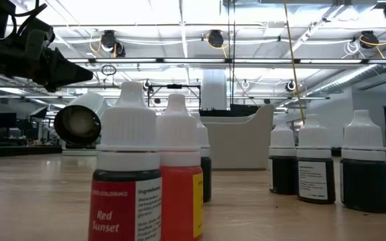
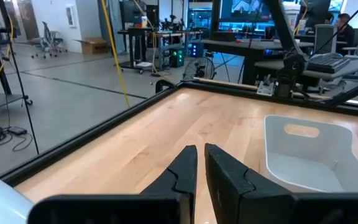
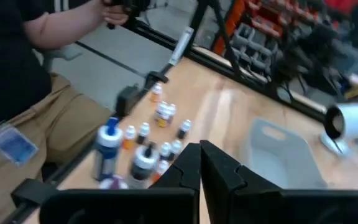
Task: Pick & Place food coloring
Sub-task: Put the large purple food coloring bottle into the bin
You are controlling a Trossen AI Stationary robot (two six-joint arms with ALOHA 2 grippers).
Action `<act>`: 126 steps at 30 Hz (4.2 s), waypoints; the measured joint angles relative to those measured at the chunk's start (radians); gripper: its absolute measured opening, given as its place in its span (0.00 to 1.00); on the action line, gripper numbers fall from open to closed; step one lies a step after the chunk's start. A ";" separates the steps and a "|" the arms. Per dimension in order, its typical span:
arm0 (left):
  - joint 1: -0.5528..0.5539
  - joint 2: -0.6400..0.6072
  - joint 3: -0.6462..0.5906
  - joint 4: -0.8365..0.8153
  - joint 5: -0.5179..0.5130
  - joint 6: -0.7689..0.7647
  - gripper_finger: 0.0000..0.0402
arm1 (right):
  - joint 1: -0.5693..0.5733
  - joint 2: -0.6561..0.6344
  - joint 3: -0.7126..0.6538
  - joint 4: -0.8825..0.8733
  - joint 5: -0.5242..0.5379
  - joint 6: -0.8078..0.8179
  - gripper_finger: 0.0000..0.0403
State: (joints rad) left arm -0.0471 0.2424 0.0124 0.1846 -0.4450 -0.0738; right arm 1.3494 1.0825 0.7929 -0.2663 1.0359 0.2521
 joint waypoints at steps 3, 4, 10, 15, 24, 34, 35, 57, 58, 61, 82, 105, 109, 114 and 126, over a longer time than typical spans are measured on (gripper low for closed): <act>0.000 0.000 0.000 0.000 0.000 -0.018 0.09 | 0.022 0.153 0.000 0.216 0.015 -0.149 0.00; 0.000 0.000 0.000 0.001 0.000 -0.026 0.09 | 0.024 0.198 0.000 0.293 0.034 -0.192 0.00; 0.000 0.000 0.000 0.002 0.000 -0.035 0.09 | 0.015 0.375 0.000 0.661 0.228 -0.289 0.00; 0.000 0.000 0.000 0.001 -0.001 -0.041 0.09 | 0.011 0.439 0.008 0.791 0.255 -0.300 0.00; 0.000 0.000 0.000 0.000 0.000 -0.067 0.09 | 0.006 0.588 0.283 0.566 0.313 -0.211 0.00; 0.000 0.006 0.000 0.011 -0.001 -0.056 0.09 | 0.001 0.645 0.269 0.498 0.401 -0.037 0.00; 0.000 0.006 0.000 0.011 -0.001 -0.051 0.09 | -0.008 0.635 0.257 0.499 0.406 -0.030 0.00; 0.000 0.006 0.000 -0.003 0.001 -0.037 0.09 | -0.122 0.404 0.202 0.044 -0.163 0.305 0.01; 0.000 0.006 0.000 -0.004 0.001 -0.041 0.09 | -0.124 0.405 0.201 0.039 -0.176 0.328 0.02; 0.000 0.006 0.000 -0.017 0.003 -0.066 0.09 | -0.130 0.403 0.202 0.045 -0.203 0.349 0.09; 0.000 0.006 0.000 -0.050 0.003 -0.077 0.09 | -0.145 0.405 0.086 0.080 -0.278 0.483 0.54; 0.000 0.006 0.000 -0.015 0.001 -0.037 0.09 | -0.158 0.457 -0.014 0.310 -0.276 0.494 0.51; 0.000 0.006 0.000 -0.015 0.001 -0.036 0.09 | -0.157 0.457 -0.014 0.296 -0.279 0.489 0.51; 0.000 0.006 0.000 -0.015 0.001 -0.035 0.09 | -0.158 0.457 -0.014 0.281 -0.278 0.472 0.51; 0.000 0.006 0.000 -0.015 0.001 -0.034 0.09 | -0.158 0.461 -0.017 0.226 -0.343 0.438 0.51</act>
State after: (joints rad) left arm -0.0471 0.2489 0.0124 0.1692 -0.4440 -0.1078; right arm 1.1918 1.5435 0.7764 -0.0403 0.6934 0.6905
